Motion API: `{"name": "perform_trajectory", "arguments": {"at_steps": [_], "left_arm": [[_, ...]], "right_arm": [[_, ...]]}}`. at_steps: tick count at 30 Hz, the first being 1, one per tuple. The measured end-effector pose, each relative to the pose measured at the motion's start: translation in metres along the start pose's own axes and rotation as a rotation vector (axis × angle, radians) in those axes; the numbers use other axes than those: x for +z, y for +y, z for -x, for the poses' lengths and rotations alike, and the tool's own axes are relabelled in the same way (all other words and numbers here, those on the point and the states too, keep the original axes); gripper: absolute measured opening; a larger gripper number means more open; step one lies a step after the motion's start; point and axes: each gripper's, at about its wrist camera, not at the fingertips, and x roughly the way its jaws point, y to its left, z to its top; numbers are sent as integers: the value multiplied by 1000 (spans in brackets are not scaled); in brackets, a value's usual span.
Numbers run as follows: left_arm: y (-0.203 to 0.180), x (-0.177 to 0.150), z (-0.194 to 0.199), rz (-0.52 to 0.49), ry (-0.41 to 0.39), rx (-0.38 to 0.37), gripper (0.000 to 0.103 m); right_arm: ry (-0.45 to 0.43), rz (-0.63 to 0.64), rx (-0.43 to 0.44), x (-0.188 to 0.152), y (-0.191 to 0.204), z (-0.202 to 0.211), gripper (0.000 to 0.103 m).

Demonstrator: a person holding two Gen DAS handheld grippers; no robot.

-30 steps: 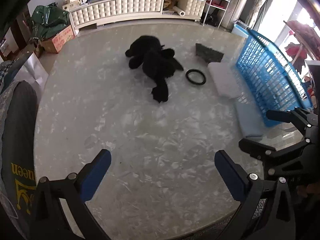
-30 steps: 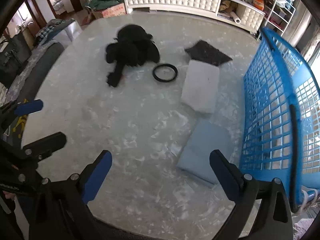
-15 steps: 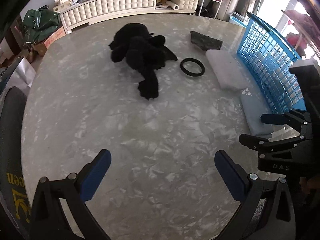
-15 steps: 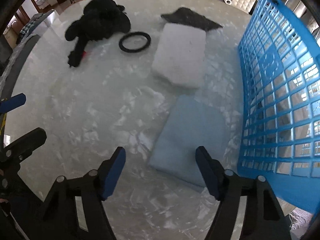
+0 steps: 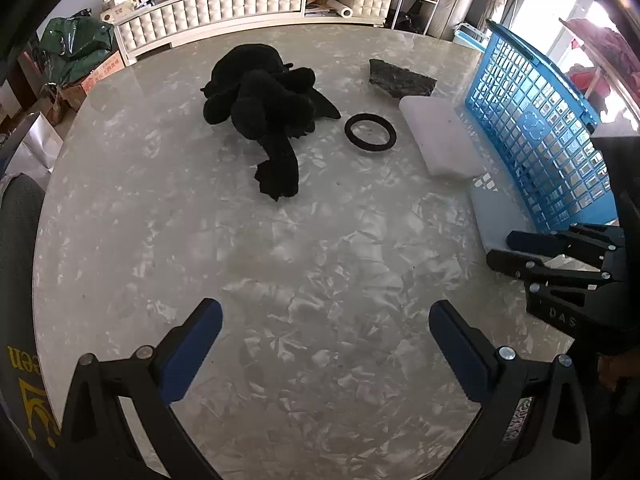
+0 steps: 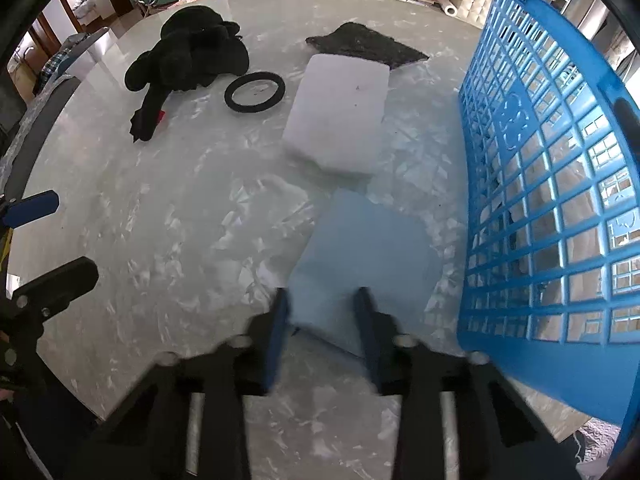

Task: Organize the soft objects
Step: 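Grasp the light blue cloth edge with the right gripper, then lift the light blue cloth and lower it into the basket with the right gripper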

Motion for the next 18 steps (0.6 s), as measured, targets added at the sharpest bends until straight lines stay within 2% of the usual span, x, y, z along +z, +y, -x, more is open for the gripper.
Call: {"name": "perform_trajectory", "arguments": {"at_steps": [4,6,8,10,18], "left_arm": [[1,0,4,10,-9,-13,103],[0,0,6,10,-13,-14,103],[1,-1,9,10,-18,-17,103],[1,-1,13,12,-23,-20,103],[5,3,28,34,-43,-21,103]], "right_arm": [[-9,3,2,-5,-3,5,17],[-7,3,2,-7,-5,6,8],[3,-9,30,-7,-10,10,5],[15,-23,75,-3,-10,8,5],[-36,17,110,-9,-8,45,4]]}}
